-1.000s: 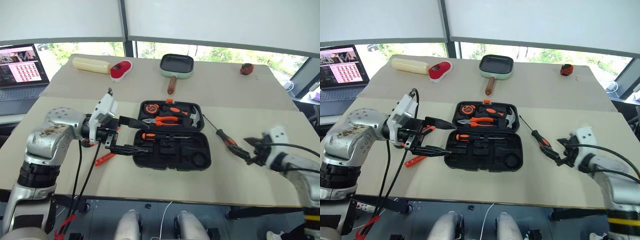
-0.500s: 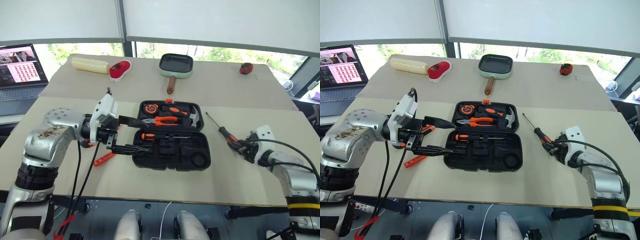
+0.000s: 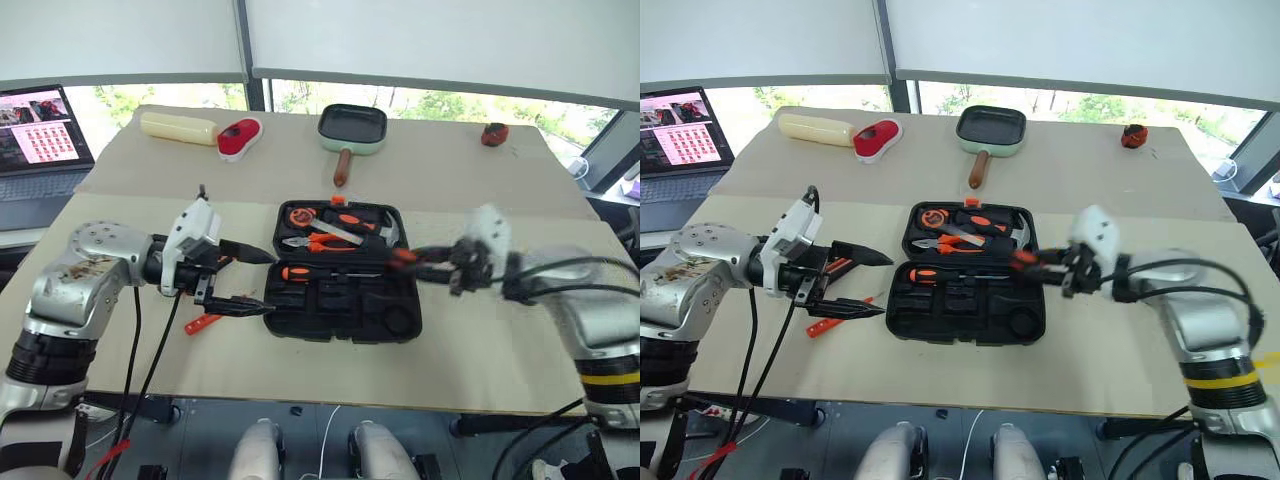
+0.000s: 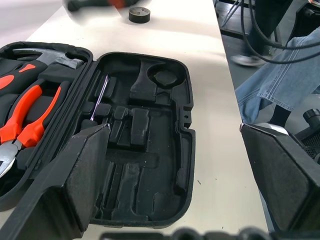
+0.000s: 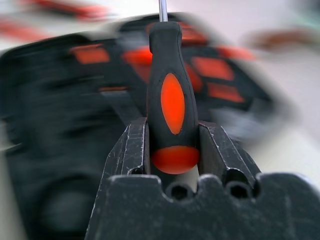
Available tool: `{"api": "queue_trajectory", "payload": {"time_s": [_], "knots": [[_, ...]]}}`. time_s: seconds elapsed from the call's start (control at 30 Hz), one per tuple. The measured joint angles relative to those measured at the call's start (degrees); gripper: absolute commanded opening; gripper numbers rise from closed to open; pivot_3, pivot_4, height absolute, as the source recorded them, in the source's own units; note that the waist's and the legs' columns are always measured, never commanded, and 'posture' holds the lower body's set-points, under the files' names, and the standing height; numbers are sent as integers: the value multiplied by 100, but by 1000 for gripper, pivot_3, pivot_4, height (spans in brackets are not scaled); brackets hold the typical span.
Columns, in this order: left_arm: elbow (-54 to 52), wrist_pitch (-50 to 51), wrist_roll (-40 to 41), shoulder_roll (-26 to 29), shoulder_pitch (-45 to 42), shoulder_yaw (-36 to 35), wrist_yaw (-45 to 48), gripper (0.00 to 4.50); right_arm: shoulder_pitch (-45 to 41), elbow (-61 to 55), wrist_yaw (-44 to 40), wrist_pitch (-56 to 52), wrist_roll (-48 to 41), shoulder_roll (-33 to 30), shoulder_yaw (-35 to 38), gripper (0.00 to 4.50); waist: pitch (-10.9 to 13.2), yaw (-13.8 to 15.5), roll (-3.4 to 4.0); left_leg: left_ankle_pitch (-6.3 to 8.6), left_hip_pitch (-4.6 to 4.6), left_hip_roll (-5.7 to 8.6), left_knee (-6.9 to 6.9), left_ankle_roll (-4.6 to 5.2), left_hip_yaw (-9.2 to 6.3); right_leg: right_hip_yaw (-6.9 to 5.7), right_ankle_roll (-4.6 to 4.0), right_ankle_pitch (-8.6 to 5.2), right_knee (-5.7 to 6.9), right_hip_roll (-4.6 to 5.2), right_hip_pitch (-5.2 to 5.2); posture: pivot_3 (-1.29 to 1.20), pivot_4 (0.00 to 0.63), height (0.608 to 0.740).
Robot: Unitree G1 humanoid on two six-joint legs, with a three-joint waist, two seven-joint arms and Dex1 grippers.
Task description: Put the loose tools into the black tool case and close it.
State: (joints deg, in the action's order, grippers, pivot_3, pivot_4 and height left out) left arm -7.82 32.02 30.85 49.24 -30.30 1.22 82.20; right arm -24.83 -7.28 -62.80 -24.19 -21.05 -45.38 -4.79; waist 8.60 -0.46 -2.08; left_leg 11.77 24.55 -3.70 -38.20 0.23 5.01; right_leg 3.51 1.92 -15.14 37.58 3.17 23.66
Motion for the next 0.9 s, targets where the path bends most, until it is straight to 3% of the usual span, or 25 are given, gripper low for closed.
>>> {"api": "queue_trajectory", "payload": {"time_s": [0.27, 0.67, 0.73, 0.8, 0.9], "knots": [[6, -132, -28, -4, -6, 11, -29, 4500, -158, 1032, -668, 1621, 895, -19, -550, 989, 0, 10, 0, -1, 43, -1, -19, 0, 5, 2, 4, 4, 19, -1, 50, 0, 150, 740], [-18, -199, -46, -11, -6, 14, -69, 4500, -660, 2187, -727, 2866, 1573, 251, -761, 989, 0, -24, 0, -1, 42, -2, -19, -1, 5, 3, 2, 4, 28, -2, 51, 0, 150, 740], [-19, -199, -46, -10, -6, 14, -76, 4500, -703, 2274, -746, 2955, 1607, 294, -765, 2006, 0, -23, 0, -2, 41, -2, -19, -1, 5, 3, 2, 4, 29, -2, 51, 0, 150, 740], [-24, -199, -46, -10, -6, 14, -87, 4500, -776, 2337, -745, 3010, 1637, 319, -766, 2458, 0, -25, 0, -2, 41, -2, -19, -1, 5, 3, 2, 4, 30, -2, 51, 0, 150, 740], [-27, -198, -45, -9, -6, 13, -113, 4500, -811, 2291, -804, 2934, 1552, 341, -744, 3543, 0, -23, 0, -2, 41, -3, -19, -1, 5, 3, 2, 4, 31, -2, 51, 0, 150, 740]]}}
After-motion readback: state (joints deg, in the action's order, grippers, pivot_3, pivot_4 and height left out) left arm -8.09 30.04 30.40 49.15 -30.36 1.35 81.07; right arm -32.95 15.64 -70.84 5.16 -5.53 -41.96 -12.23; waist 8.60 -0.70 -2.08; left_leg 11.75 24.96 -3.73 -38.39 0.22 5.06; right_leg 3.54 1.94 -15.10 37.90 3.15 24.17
